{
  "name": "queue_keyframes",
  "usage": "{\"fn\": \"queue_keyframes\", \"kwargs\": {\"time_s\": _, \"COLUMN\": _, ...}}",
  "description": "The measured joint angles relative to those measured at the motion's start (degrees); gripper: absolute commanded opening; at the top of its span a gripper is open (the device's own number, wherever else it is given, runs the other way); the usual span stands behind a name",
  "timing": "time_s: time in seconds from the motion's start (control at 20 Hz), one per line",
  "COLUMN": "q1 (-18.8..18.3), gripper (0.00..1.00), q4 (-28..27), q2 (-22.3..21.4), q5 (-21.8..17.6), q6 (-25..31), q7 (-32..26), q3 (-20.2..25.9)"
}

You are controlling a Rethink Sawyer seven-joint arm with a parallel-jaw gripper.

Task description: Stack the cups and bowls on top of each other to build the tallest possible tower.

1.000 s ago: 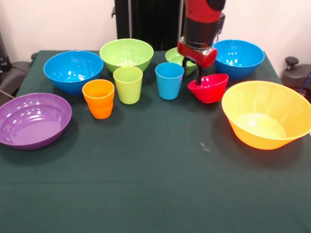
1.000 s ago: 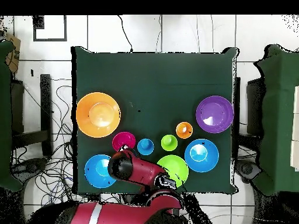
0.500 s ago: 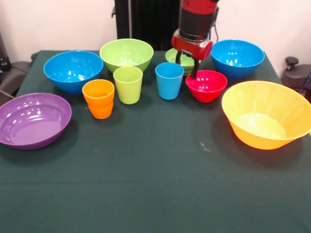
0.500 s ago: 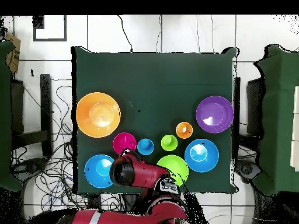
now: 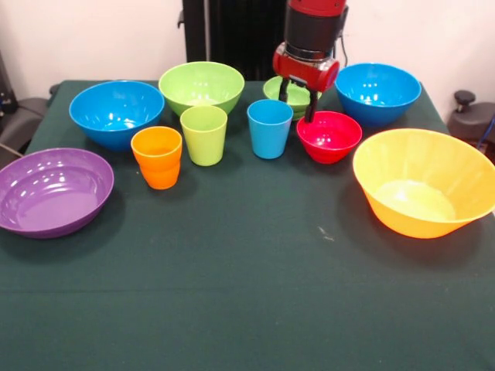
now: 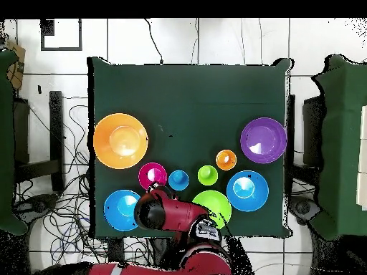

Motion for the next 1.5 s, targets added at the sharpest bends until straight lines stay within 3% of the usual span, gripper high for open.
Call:
{"fn": "queue_keyframes", "kwargs": {"time_s": 1.0, "q1": 2.5, "gripper": 1.0, "q4": 0.0, "q2": 1.5, "q5": 0.0, "q6": -3.7, "q7": 0.0, "q3": 0.2}}
{"fn": "queue_keyframes", "kwargs": {"time_s": 1.5, "q1": -1.1, "gripper": 1.0, "q4": 0.0, "q2": 3.2, "q5": 0.0, "q6": -3.7, "q7": 0.0, "q3": 0.5}}
